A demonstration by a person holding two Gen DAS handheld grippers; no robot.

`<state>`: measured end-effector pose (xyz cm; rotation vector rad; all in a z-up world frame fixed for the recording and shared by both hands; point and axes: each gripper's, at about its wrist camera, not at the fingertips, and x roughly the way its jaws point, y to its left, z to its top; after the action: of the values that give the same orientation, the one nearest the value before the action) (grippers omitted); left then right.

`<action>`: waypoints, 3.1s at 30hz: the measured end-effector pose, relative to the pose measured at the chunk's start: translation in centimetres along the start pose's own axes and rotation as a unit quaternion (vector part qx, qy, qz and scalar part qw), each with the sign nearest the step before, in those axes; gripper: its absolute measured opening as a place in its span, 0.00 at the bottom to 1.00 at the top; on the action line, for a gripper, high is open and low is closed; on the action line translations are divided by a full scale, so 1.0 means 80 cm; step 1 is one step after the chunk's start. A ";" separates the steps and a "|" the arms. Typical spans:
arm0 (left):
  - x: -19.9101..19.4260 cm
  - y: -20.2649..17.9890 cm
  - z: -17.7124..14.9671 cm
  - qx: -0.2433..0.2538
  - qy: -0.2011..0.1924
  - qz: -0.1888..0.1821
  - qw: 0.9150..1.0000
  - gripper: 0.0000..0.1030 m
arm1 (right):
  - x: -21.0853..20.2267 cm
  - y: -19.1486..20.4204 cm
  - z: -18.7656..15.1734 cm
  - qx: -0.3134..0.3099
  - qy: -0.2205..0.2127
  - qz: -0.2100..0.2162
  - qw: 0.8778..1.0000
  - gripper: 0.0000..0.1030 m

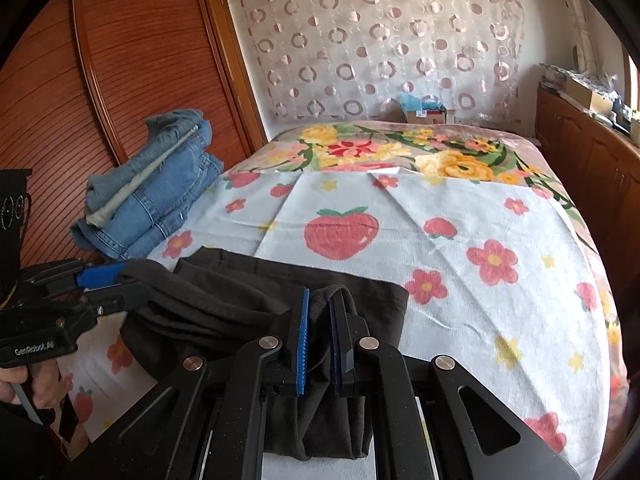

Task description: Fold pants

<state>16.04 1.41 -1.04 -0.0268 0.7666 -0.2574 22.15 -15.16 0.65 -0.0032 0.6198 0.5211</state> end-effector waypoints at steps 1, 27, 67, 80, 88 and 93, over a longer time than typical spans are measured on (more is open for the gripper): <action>-0.001 0.000 0.000 0.002 -0.001 0.001 1.000 0.61 | -0.003 0.000 -0.001 -0.002 -0.004 0.001 1.000 0.11; 0.058 0.029 -0.008 0.024 0.038 0.023 0.999 0.75 | -0.003 -0.016 -0.024 -0.099 0.041 0.002 0.994 0.40; 0.106 0.050 0.000 0.020 0.068 0.032 0.997 0.76 | 0.025 -0.032 0.007 -0.102 0.064 0.045 0.992 0.34; 0.061 0.042 0.004 0.011 0.028 0.031 0.999 0.76 | 0.034 -0.037 0.037 -0.092 0.024 0.006 0.995 0.03; 0.032 0.034 -0.022 0.012 0.027 0.021 0.999 0.76 | 0.027 -0.032 0.029 -0.081 0.047 -0.016 0.995 0.13; 0.025 0.028 -0.047 0.019 0.038 0.021 0.999 0.76 | -0.016 -0.025 0.008 -0.078 0.033 -0.033 0.996 0.27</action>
<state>15.37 3.32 -5.37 0.0350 0.8369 -0.2344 22.61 -17.37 1.60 -0.1890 0.6394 0.5066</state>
